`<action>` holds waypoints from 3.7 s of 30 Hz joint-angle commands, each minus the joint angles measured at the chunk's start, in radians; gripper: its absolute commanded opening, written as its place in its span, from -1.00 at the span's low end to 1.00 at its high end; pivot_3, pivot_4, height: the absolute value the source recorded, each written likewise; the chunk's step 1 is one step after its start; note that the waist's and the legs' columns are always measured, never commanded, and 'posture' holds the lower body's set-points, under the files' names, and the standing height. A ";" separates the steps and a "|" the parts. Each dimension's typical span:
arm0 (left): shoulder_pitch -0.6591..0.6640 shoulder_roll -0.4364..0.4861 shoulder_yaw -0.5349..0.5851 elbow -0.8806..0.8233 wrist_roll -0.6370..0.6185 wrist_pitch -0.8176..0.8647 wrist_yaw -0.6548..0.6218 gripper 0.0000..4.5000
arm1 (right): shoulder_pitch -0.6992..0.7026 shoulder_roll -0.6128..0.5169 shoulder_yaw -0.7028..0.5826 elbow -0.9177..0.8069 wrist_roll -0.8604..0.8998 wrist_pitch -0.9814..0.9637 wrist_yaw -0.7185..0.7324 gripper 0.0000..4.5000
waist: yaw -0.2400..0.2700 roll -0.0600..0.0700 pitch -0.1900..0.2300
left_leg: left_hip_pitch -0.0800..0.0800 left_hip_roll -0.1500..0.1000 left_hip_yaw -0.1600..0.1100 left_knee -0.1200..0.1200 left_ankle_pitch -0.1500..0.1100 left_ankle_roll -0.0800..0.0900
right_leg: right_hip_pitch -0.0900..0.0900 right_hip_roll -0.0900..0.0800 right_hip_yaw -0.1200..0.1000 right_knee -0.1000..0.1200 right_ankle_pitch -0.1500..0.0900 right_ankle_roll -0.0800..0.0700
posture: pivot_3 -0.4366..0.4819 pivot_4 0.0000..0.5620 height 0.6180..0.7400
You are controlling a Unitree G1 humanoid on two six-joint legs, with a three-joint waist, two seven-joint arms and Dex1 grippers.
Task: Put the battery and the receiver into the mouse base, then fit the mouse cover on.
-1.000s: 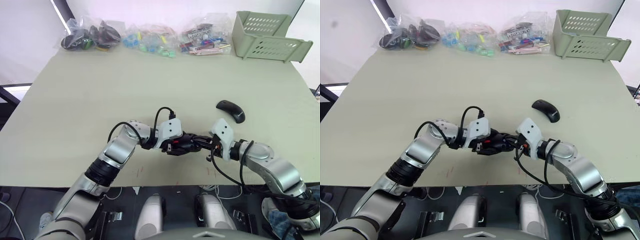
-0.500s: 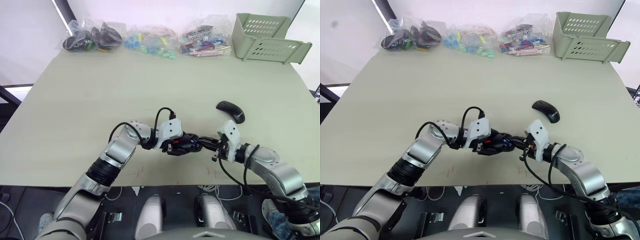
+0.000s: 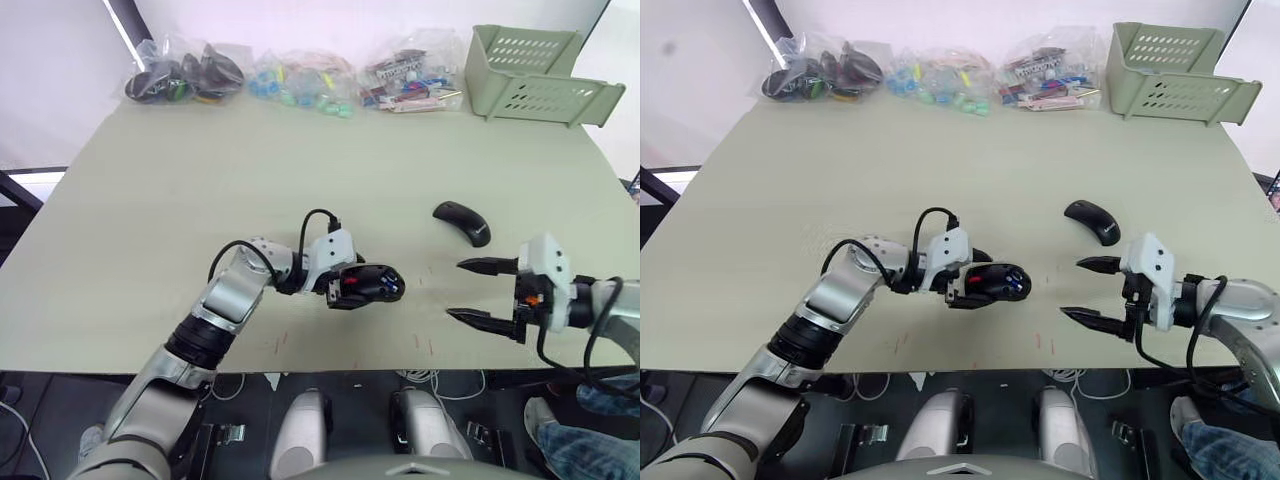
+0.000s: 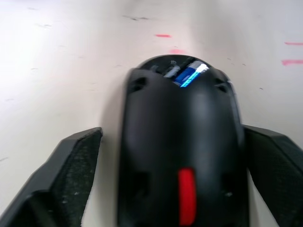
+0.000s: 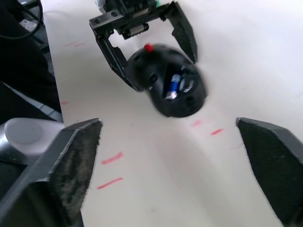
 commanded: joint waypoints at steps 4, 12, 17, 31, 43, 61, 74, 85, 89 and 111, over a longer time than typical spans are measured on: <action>0.064 0.083 0.199 -0.201 -0.183 0.072 -0.042 1.00 | 0.079 0.002 -0.134 -0.004 0.025 -0.011 -0.015 0.99 | -0.002 0.000 0.000 | -0.007 0.000 -0.001 0.000 0.000 0.000 | -0.005 -0.001 -0.001 -0.001 0.002 -0.003 | -0.05 -0.47 1.00; 0.335 0.184 0.462 -0.447 -0.347 0.166 0.033 1.00 | -0.025 0.029 -0.120 0.160 -0.042 0.019 -0.133 0.99 | -0.002 0.000 0.001 | -0.005 0.000 0.000 0.000 0.000 0.000 | -0.005 -0.001 -0.001 -0.001 0.002 -0.003 | -0.05 -0.47 1.00; 0.512 0.101 0.609 -0.495 -0.489 0.073 0.022 1.00 | -0.148 0.032 -0.054 0.282 -0.095 0.040 -0.152 0.99 | 0.001 -0.001 0.001 | -0.005 0.000 0.001 0.000 0.000 0.000 | -0.004 -0.002 -0.001 -0.001 0.002 -0.003 | -0.05 -0.47 1.00; 0.750 0.093 0.777 -0.505 -0.663 -0.028 -0.029 1.00 | -0.538 0.089 0.142 0.722 -0.266 0.052 -0.126 0.99 | -0.001 0.001 0.001 | -0.004 0.000 0.002 -0.001 0.000 0.000 | -0.005 -0.002 0.000 -0.001 0.002 -0.004 | -0.05 -0.47 1.00; 0.796 0.098 0.766 -0.524 -0.668 -0.040 -0.009 1.00 | -0.618 0.111 0.163 0.851 -0.317 0.060 -0.085 0.99 | -0.002 0.001 0.001 | -0.004 0.000 0.003 -0.002 0.000 0.000 | -0.005 -0.002 0.001 -0.001 0.002 -0.004 | -0.05 -0.47 1.00; 0.773 0.111 0.747 -0.515 -0.671 -0.033 -0.002 1.00 | -0.614 0.136 0.153 0.861 -0.351 0.058 -0.080 0.99 | -0.002 0.001 0.001 | -0.004 0.000 0.003 -0.002 0.000 0.000 | -0.005 -0.002 0.001 -0.001 0.002 -0.004 | -0.05 -0.47 1.00; 0.771 0.112 0.738 -0.509 -0.666 -0.035 -0.001 1.00 | -0.613 0.143 0.136 0.861 -0.352 0.056 -0.091 0.99 | -0.003 0.001 0.001 | -0.004 0.000 0.003 -0.002 0.000 0.000 | -0.005 -0.002 0.001 -0.001 0.002 -0.004 | -0.05 -0.47 1.00; 0.762 0.110 0.729 -0.499 -0.659 -0.040 -0.002 1.00 | -0.604 0.140 0.139 0.864 -0.358 0.043 -0.095 0.99 | -0.003 0.001 0.001 | -0.004 0.000 0.003 -0.003 0.000 0.000 | -0.005 -0.002 0.001 -0.001 0.002 -0.004 | -0.05 -0.47 1.00; 0.760 0.109 0.726 -0.496 -0.655 -0.043 -0.002 1.00 | -0.603 0.140 0.137 0.866 -0.358 0.041 -0.093 0.99 | -0.003 0.001 0.001 | -0.004 0.000 0.003 -0.003 0.000 0.000 | -0.005 -0.002 0.001 -0.001 0.002 -0.004 | -0.05 -0.47 1.00; 0.746 0.110 0.713 -0.479 -0.651 -0.053 -0.003 1.00 | -0.591 0.134 0.140 0.866 -0.381 0.006 -0.098 0.25 | -0.003 0.001 0.001 | -0.003 0.000 0.003 -0.003 0.000 0.000 | -0.005 -0.002 0.001 -0.001 0.002 -0.004 | -0.05 -0.47 1.00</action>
